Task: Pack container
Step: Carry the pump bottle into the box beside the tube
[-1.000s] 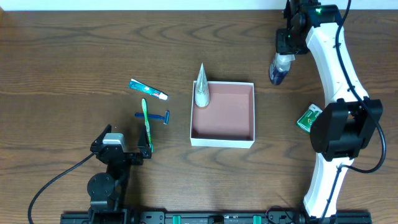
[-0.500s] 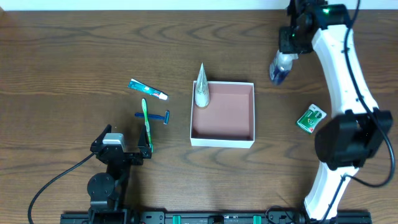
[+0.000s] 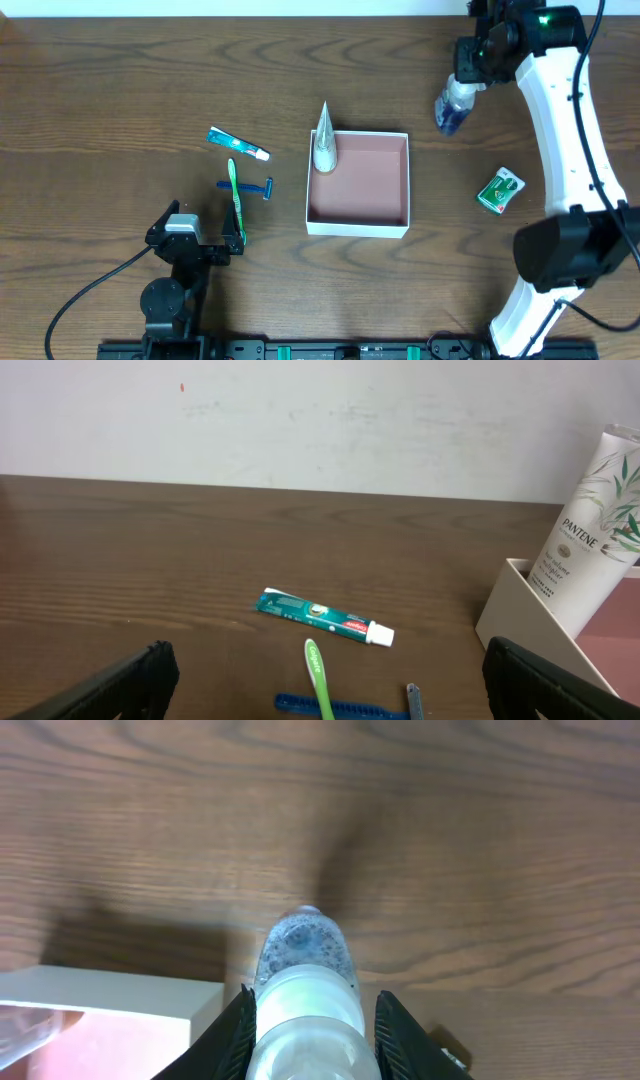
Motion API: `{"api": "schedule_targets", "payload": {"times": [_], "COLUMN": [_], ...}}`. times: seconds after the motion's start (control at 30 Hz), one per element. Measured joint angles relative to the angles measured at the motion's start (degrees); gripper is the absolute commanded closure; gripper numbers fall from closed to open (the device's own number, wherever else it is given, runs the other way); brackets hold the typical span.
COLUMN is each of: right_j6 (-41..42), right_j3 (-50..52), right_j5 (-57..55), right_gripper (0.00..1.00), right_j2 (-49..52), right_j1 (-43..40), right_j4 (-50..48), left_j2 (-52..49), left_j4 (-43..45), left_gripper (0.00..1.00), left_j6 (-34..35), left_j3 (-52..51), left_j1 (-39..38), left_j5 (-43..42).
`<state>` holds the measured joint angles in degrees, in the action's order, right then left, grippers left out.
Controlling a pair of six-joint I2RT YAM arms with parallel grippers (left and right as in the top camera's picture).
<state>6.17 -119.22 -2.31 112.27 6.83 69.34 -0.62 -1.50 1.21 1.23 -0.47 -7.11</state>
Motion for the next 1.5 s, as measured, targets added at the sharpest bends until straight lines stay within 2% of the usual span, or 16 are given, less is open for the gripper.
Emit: {"api": "schedule_targets", "payload": {"times": [0.2, 0.37, 0.57, 0.77, 1.17, 1.5], "right_j6": [3.15, 7.54, 14.19, 20.76, 26.1, 27.36], "right_j3": [0.13, 0.02, 0.0, 0.96, 12.94, 23.96], "right_j5": [0.0, -2.25, -7.17, -9.99, -13.05, -15.47], "right_gripper": [0.99, 0.99, 0.99, 0.99, 0.98, 0.99], "right_j2": [-9.44, -16.63, -16.13, -15.02, -14.88, -14.82], "right_j1": [4.44, 11.82, 20.13, 24.98, 29.05, 31.56], "right_j4": [1.05, 3.65, 7.5, 7.32, -1.09, -12.57], "left_j2": [0.0, 0.0, 0.0, 0.0, 0.0, 0.0], "left_j4": [0.0, 0.0, 0.0, 0.0, 0.0, 0.0], "left_gripper": [0.02, 0.02, 0.02, 0.02, 0.02, 0.02], "left_j6": [0.0, 0.0, 0.0, 0.0, 0.0, 0.02], "left_j3": [0.0, 0.0, 0.0, 0.0, 0.0, 0.0], "left_j1": [0.0, 0.0, 0.0, 0.0, 0.0, 0.0], "left_j5": [-0.02, 0.0, 0.0, 0.0, -0.02, -0.02]}}
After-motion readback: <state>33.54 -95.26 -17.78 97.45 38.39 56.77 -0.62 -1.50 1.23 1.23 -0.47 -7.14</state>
